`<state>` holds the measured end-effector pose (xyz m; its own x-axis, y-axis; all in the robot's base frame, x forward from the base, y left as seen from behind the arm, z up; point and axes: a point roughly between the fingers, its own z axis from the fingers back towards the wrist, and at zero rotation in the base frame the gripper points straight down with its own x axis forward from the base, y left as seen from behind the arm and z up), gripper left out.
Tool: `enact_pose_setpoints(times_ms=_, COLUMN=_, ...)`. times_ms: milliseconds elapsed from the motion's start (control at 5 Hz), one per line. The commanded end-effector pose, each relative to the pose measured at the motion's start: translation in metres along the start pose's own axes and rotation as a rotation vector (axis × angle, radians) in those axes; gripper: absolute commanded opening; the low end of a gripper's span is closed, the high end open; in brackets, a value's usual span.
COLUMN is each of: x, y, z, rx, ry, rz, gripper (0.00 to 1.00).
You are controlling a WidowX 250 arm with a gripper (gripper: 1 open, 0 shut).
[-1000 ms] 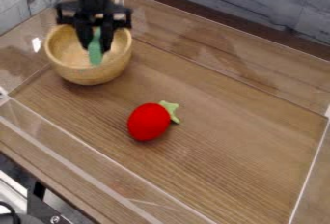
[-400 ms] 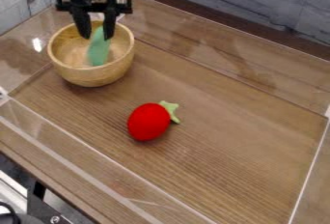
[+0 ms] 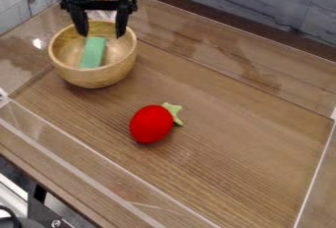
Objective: Put the green object in the brown bowl
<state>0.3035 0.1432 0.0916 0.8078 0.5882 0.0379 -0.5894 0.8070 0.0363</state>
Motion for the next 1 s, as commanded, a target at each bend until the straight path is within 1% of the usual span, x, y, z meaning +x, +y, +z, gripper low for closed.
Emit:
enact_pose_setpoints(times_ms=0, x=0.01, y=-0.017, z=0.024, rx=-0.021, ry=-0.046, rz=-0.004, gripper=1.0)
enact_pose_setpoints(times_ms=200, x=0.003, y=-0.029, z=0.023, rx=-0.03, ry=-0.039, rz=-0.002, gripper=1.0)
enact_pose_setpoints(times_ms=400, x=-0.003, y=-0.035, z=0.017, rx=-0.03, ry=-0.032, rz=0.011, gripper=1.0)
enact_pose_setpoints(times_ms=800, x=-0.002, y=-0.043, z=0.039, rx=-0.039, ry=-0.025, rz=0.007, gripper=1.0)
